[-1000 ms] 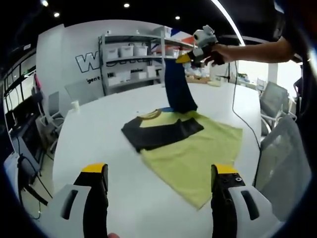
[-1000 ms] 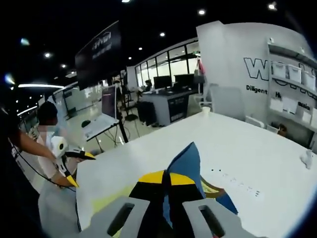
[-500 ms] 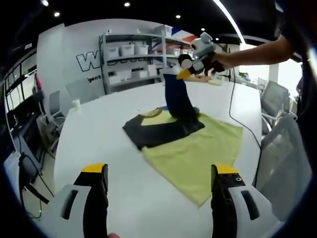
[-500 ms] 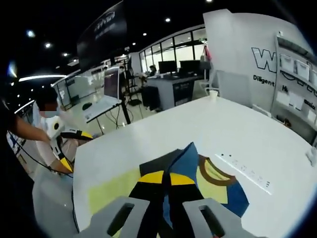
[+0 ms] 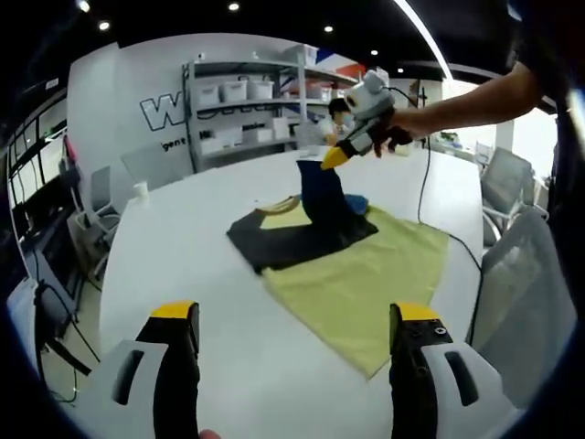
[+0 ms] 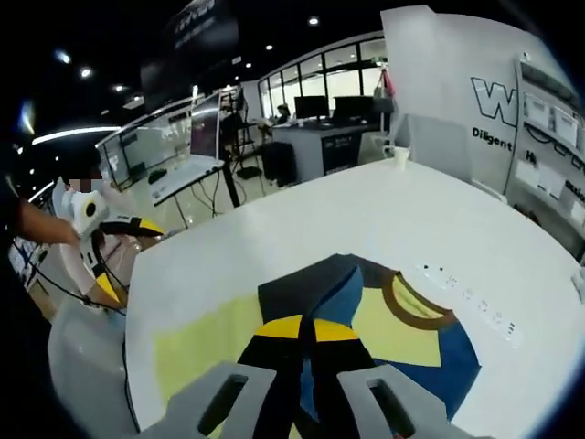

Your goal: Fold the garment on the visible template until the final outline fits inside the template.

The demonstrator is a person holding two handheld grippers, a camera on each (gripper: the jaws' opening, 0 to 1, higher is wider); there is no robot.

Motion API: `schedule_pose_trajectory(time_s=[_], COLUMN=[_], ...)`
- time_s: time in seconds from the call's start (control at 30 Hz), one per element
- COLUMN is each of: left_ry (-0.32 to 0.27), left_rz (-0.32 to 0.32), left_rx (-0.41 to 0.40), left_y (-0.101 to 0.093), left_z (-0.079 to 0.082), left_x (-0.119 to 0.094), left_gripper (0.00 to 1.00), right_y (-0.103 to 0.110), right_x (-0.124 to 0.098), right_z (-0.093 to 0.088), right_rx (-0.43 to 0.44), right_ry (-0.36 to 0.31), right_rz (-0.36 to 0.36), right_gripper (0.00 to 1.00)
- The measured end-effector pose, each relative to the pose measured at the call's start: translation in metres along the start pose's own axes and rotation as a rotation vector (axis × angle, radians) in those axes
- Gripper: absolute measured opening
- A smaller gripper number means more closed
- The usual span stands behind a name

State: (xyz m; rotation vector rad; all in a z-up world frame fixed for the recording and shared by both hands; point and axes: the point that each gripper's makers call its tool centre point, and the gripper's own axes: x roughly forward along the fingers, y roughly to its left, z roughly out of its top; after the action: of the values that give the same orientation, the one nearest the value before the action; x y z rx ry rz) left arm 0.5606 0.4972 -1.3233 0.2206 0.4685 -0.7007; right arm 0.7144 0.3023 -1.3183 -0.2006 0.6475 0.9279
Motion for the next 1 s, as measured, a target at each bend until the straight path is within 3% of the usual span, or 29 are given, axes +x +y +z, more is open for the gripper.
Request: schedule_pose_trajectory(time_s=[0.3,1.0], left_ry=[0.005,0.015], left_rz=[-0.001,0.011], left_rx=[-0.002,-0.018], left_y=[0.000,0.006], left_z=[-0.004,-0.012], left_x=[-0.002,-0.008], left_gripper=[0.85,0.85], right_y=[0.009,0.027], right_x=[0.024,0.068], right_z=[-0.022,-0.056], right_rx=[0.036,0.096], right_ry=[0.037,0.108], right_rz=[0.007,-0.010], right_gripper=[0.00,0.00])
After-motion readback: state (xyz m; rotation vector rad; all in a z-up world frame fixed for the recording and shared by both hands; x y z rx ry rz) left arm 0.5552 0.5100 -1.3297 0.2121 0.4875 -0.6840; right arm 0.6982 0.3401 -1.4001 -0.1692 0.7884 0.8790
